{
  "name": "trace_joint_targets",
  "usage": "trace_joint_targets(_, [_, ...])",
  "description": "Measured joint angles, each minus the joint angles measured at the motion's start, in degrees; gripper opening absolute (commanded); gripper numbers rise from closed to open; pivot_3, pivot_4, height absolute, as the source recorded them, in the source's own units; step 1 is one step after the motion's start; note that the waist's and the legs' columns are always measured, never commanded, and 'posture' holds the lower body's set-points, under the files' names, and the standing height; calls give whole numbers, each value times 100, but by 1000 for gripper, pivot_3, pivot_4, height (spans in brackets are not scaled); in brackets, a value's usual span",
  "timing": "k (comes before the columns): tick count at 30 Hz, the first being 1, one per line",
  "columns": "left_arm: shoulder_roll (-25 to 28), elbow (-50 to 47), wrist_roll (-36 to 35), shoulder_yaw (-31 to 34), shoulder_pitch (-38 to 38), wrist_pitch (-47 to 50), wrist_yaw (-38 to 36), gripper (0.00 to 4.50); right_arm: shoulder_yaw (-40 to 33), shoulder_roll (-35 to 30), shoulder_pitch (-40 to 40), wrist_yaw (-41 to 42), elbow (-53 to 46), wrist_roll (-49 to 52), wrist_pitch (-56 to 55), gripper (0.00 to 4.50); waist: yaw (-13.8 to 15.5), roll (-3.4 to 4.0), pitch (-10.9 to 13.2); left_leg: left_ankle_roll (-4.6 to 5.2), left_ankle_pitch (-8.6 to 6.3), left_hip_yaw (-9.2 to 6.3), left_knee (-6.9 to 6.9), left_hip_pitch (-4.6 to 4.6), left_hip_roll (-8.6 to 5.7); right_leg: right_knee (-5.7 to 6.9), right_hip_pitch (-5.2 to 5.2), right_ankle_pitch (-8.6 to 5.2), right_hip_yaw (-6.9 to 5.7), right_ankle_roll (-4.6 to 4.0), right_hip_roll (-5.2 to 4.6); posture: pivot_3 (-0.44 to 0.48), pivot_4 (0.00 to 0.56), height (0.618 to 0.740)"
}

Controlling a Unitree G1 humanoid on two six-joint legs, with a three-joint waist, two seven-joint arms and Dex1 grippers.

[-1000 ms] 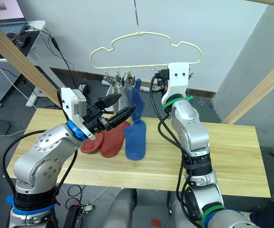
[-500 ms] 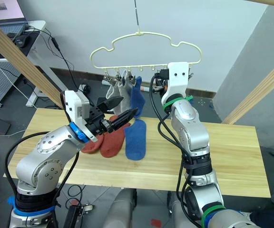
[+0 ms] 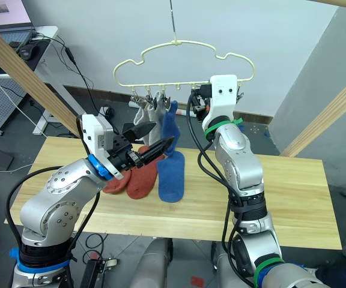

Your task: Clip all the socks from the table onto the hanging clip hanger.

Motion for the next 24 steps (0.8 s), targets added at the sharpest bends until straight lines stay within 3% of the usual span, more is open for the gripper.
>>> trace_joint_targets(6, [0,0,0,-1,0,0,0,3737,-1,3,0,-31,0,2,0,2231,0,0,0,0,0,0,2,0,0,3,0,0,0,0,0,209,309,740])
trace_joint_targets(9, [0,0,-1,-2,0,0,1,3737,-1,3,0,-55,6,1,1,1691,0,0,0,0,0,0,4,0,0,5,0,0,0,0,0,210,312,740])
trace_joint_targets(12, [0,0,-1,-3,-1,1,3,3737,-4,1,0,-76,29,2,0,700,0,0,0,0,0,0,6,0,0,7,0,0,0,0,0,210,312,740])
trace_joint_targets(15, [0,0,-2,-4,-2,1,5,3737,-4,0,-20,-76,28,5,-5,13,0,0,0,0,0,-1,8,1,0,10,1,0,0,0,0,210,316,740])
trace_joint_targets(20, [11,-1,18,-14,7,21,27,3737,-12,-40,-24,-61,28,20,0,13,-1,0,0,1,0,-1,16,1,-1,20,0,0,0,0,0,205,322,740])
trace_joint_targets(24, [238,184,540,-339,218,168,172,3737,-130,-218,-37,199,0,255,251,13,-8,2,-1,1,0,0,20,8,-3,31,2,-1,4,1,1,186,330,740])
